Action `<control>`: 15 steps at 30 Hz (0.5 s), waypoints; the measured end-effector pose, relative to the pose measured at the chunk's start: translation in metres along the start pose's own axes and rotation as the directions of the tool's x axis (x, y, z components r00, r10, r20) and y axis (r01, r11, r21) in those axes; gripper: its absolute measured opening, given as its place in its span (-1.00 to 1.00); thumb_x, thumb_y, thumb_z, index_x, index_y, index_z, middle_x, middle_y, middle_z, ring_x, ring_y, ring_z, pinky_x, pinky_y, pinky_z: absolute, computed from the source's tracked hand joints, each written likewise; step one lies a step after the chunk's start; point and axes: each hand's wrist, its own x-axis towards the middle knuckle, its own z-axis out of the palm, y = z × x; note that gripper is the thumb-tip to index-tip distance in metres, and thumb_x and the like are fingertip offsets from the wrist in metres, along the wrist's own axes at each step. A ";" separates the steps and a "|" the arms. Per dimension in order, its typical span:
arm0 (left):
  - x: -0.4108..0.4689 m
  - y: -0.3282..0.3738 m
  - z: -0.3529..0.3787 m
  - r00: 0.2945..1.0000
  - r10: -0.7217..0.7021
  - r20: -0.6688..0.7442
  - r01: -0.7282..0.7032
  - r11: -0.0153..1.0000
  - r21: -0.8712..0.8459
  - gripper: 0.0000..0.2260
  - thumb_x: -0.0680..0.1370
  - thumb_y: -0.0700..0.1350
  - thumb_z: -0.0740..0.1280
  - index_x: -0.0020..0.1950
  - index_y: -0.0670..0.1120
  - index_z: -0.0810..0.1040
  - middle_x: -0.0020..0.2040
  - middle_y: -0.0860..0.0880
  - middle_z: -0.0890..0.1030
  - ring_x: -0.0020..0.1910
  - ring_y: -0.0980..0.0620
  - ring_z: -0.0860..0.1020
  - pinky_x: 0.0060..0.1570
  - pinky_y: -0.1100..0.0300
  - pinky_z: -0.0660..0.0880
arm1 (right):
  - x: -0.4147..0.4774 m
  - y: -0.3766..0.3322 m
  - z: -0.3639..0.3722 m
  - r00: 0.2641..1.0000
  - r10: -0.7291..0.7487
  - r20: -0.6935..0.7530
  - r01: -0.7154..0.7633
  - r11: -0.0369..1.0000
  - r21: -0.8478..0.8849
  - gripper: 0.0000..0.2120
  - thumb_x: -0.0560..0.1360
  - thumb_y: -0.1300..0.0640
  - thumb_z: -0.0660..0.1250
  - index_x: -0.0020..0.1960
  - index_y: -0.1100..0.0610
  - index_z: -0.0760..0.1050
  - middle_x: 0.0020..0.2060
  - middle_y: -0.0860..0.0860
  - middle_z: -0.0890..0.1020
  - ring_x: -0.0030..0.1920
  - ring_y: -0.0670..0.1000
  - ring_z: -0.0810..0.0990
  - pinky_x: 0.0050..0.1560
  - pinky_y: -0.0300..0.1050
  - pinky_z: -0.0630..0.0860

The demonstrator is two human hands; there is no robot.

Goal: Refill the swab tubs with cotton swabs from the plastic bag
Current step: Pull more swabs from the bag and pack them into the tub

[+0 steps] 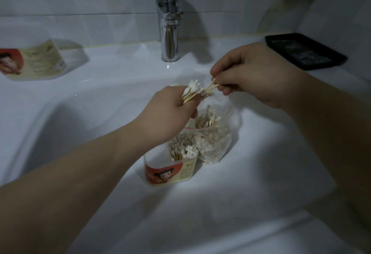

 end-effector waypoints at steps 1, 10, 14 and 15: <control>0.000 0.000 0.000 1.000 -0.010 -0.003 0.010 1.000 -0.005 -0.67 0.68 0.01 0.25 -0.28 -0.01 0.52 -0.51 0.25 0.50 -0.53 0.23 0.44 -0.45 0.35 0.29 | -0.001 -0.001 0.000 1.000 -0.005 0.010 0.005 1.000 0.005 -0.79 0.46 0.43 0.43 -0.18 0.14 0.67 -0.26 0.16 0.71 -0.35 -0.03 0.68 -0.23 -0.26 0.60; 0.000 0.003 0.000 0.997 -0.083 -0.001 0.082 0.990 -0.111 -0.78 0.68 -0.01 0.22 -0.11 0.07 0.59 -0.28 -0.02 0.54 -0.36 0.00 0.47 -0.18 -0.03 0.51 | 0.002 -0.001 -0.009 0.997 -0.018 -0.081 0.016 0.999 -0.031 -0.78 0.48 0.40 0.42 -0.18 0.10 0.67 -0.22 0.22 0.71 -0.29 0.03 0.69 -0.11 -0.15 0.67; 0.003 0.000 0.001 0.987 -0.152 -0.054 0.142 0.977 -0.160 -0.73 0.66 -0.03 0.19 0.01 -0.18 0.59 -0.27 -0.08 0.52 -0.30 -0.07 0.45 -0.17 -0.08 0.48 | 0.004 0.000 -0.014 0.992 -0.002 -0.128 0.000 1.000 -0.018 -0.77 0.47 0.40 0.41 -0.20 0.10 0.67 -0.22 0.24 0.70 -0.31 0.02 0.69 -0.16 -0.18 0.64; 0.004 -0.001 0.001 0.982 -0.177 -0.071 0.160 0.966 -0.202 -0.72 0.65 -0.04 0.20 0.01 -0.23 0.57 -0.29 -0.07 0.48 -0.31 -0.07 0.43 -0.21 -0.05 0.42 | 0.005 0.001 -0.014 0.991 0.000 -0.134 -0.003 1.000 -0.021 -0.77 0.47 0.40 0.41 -0.21 0.09 0.67 -0.23 0.23 0.71 -0.31 0.01 0.69 -0.16 -0.19 0.63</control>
